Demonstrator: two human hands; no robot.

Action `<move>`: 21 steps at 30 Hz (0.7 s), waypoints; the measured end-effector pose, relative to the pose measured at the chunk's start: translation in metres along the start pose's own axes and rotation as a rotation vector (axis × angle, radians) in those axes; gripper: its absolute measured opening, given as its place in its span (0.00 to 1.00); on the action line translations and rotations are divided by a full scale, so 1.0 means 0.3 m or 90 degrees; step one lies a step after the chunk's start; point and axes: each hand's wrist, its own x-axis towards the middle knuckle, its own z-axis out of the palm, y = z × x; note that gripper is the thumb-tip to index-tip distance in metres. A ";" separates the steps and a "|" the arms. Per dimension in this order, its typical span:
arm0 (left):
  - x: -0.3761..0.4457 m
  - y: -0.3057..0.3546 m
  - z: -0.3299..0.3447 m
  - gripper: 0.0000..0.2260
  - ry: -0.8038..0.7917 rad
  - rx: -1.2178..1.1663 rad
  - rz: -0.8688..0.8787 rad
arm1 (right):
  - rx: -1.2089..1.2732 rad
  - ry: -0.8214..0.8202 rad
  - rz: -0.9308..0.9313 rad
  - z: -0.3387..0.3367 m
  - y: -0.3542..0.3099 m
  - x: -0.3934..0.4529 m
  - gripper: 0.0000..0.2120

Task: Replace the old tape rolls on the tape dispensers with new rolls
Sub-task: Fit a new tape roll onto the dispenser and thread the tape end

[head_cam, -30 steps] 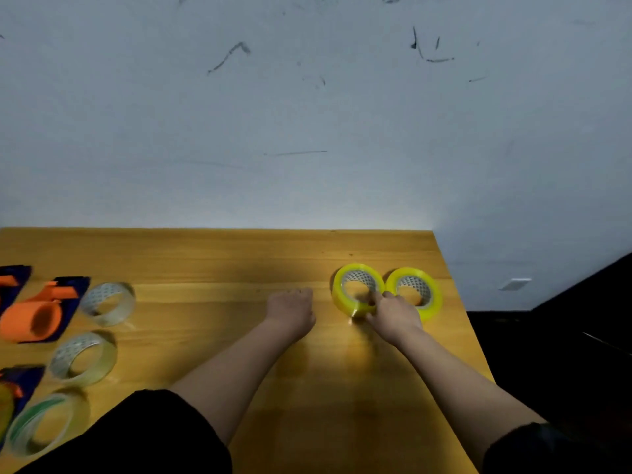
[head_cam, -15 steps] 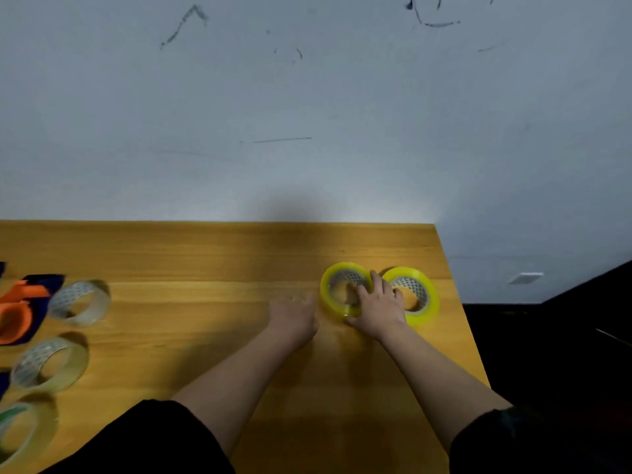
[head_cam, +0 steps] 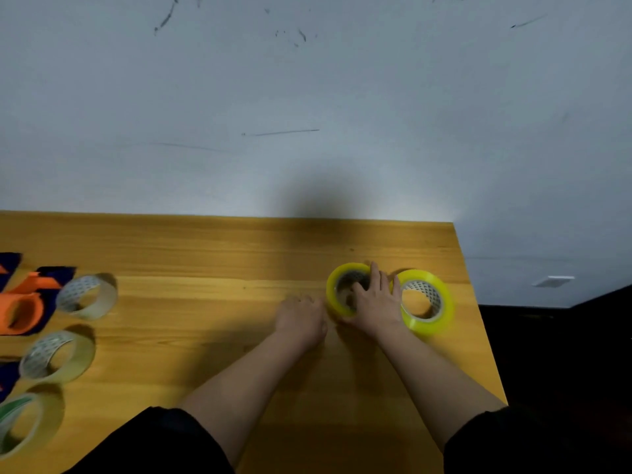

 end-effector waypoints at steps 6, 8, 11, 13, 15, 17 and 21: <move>-0.009 -0.011 0.003 0.17 -0.004 0.006 -0.002 | 0.011 -0.013 -0.003 -0.014 -0.011 0.024 0.31; -0.013 -0.014 0.003 0.17 -0.006 -0.004 -0.006 | 0.025 -0.001 0.000 -0.021 -0.013 0.015 0.31; -0.020 -0.014 -0.007 0.16 -0.002 -0.048 -0.021 | 0.045 0.018 -0.019 -0.017 -0.012 -0.021 0.33; -0.024 -0.014 -0.014 0.16 0.013 -0.092 -0.029 | 0.059 0.039 -0.041 -0.012 -0.014 -0.053 0.35; -0.035 -0.022 -0.018 0.16 0.022 -0.133 -0.041 | 0.082 0.060 -0.054 -0.021 -0.018 -0.090 0.36; -0.049 -0.042 -0.020 0.17 0.023 -0.132 -0.059 | 0.095 0.079 -0.057 -0.042 -0.022 -0.120 0.36; -0.120 -0.084 -0.038 0.19 0.029 -0.108 -0.085 | 0.085 0.096 -0.061 -0.087 -0.040 -0.178 0.35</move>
